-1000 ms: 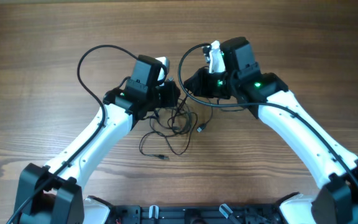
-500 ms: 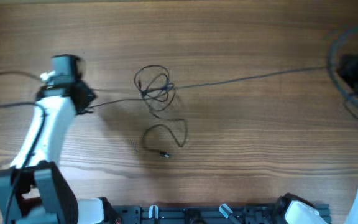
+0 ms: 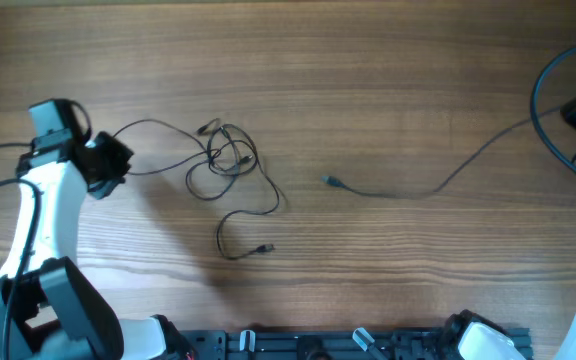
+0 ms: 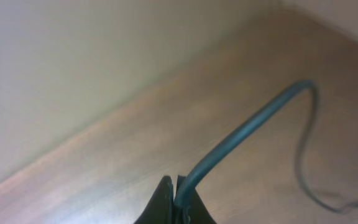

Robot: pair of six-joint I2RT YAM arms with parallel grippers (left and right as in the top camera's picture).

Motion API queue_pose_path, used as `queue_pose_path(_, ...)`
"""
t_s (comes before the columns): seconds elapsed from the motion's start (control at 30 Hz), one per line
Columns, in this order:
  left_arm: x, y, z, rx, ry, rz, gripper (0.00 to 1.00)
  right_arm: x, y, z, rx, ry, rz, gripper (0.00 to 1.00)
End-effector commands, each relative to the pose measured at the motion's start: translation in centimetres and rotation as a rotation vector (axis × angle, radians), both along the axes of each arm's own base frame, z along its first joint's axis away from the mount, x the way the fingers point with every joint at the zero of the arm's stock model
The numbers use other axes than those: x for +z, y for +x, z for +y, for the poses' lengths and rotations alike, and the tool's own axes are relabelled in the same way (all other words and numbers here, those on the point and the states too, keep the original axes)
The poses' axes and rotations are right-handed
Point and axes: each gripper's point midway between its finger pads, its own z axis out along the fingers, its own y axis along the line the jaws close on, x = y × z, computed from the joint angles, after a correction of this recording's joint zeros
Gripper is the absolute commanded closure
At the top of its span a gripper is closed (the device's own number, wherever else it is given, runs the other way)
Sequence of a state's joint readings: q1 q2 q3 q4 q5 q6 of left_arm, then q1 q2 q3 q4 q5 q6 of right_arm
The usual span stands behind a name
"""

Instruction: Untangle cables

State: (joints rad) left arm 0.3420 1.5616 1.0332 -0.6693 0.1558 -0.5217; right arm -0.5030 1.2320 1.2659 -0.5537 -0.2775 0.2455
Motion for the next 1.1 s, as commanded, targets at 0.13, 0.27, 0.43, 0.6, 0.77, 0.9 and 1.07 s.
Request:
queue_pose_path(0.13,0.5,2.7,-8.7,-0.243,-0.021,-0.068,0.96,14.0,-2.1,-8.4,-0.379,-0.535,-0.14,0.95)
queue_pose_path(0.27,0.9,3.5,-11.4,-0.319,-0.016,-0.104,0.96,15.9,-1.5,-15.7,-0.677,-0.848,-0.008,0.96)
queue_pose_path(0.43,0.8,3.2,-12.7,-0.355,-0.02,-0.097,0.96,2.4,3.4,-20.9,-0.567,-0.726,0.27,0.95)
queue_pose_path(0.6,0.7,2.8,-13.2,-0.367,-0.023,-0.08,0.96,-16.6,4.7,-21.3,-0.19,-0.346,0.525,0.95)
queue_pose_path(0.77,0.5,2.4,-14.0,-0.389,-0.026,-0.067,0.96,-18.6,1.4,-25.4,-0.308,-0.224,0.503,0.86)
queue_pose_path(0.9,0.7,2.5,-15.8,-0.439,-0.026,-0.082,0.96,-19.5,-1.1,-25.8,-0.549,-0.036,0.503,0.0)
queue_pose_path(1.07,0.8,2.3,-17.8,-0.492,-0.027,-0.092,0.96,-16.9,-4.0,-23.6,-0.725,0.119,0.489,0.0)
